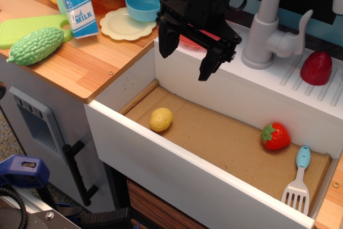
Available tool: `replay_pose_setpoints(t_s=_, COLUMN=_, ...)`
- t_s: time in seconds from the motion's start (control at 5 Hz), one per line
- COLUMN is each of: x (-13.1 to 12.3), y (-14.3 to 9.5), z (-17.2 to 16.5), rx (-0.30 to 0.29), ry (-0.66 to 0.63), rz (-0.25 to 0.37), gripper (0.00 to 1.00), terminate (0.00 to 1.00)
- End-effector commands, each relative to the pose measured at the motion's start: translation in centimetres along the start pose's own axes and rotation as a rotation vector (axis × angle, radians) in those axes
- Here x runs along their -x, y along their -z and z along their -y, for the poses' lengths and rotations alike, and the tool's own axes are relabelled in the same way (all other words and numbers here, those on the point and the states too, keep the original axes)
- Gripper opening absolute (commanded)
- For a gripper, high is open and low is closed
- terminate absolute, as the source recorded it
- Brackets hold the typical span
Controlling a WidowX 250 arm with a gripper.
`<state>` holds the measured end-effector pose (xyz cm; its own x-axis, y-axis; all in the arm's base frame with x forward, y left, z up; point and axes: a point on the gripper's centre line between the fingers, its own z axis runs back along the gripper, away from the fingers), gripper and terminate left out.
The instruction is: Put potato on plate
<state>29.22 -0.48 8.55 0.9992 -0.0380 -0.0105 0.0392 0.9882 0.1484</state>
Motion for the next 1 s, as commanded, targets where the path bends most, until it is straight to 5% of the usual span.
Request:
replay_pose_setpoints(t_s=0.0, x=0.0, y=0.0, z=0.0, rx=0.000, ry=0.000, rz=0.000, gripper=1.00, terminate=0.00)
replay_pose_setpoints(t_s=0.2, x=0.0, y=1.9, z=-2.5, rx=-0.024, ry=-0.001, rz=0.016, gripper=1.00, terminate=0.00)
replay_pose_setpoints(t_s=0.8, x=-2.3, y=9.7, z=-7.1, rx=0.036, ry=0.028, rz=0.138, gripper=1.00, terminate=0.00)
